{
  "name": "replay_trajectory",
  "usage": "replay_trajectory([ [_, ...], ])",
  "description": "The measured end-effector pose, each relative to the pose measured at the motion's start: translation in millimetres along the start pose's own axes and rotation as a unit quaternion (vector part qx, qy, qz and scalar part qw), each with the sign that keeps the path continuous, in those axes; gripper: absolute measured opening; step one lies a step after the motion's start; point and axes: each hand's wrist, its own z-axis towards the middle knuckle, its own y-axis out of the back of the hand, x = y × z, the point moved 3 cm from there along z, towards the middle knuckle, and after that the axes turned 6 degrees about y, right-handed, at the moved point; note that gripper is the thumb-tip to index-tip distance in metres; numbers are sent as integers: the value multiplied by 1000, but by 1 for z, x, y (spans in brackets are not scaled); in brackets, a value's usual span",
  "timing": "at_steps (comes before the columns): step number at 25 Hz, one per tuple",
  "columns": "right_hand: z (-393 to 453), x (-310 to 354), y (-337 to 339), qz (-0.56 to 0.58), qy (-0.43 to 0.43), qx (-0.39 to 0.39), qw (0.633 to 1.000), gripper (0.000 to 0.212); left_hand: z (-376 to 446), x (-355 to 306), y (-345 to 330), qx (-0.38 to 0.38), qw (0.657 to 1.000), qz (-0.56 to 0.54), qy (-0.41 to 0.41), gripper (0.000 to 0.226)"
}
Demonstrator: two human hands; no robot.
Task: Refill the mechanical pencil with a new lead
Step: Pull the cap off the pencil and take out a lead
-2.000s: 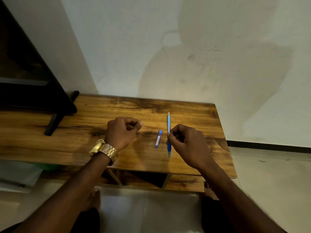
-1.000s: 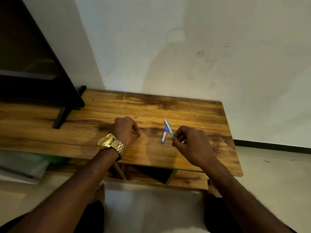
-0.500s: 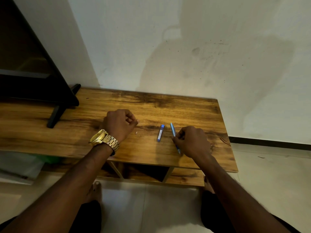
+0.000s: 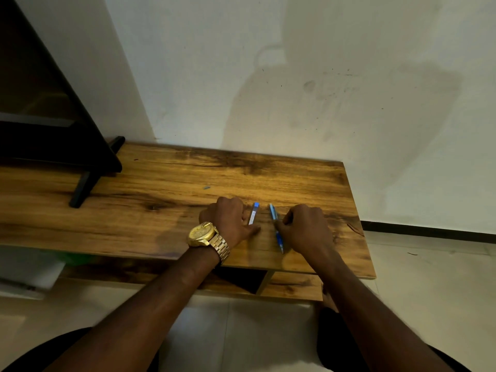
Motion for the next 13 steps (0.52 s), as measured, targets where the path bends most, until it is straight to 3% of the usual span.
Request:
replay_trajectory([
  [6, 3, -10, 33, 46, 26, -64, 997, 22, -2, 5, -2, -27, 1000, 14, 7, 33],
  [9, 1, -11, 38, 79, 39, -66, 994, 22, -5, 15, 13, -40, 997, -65, 26, 35],
  [13, -1, 10, 28, 281, 11, -22, 960, 20, -20, 20, 46, -66, 977, -200, -12, 29],
])
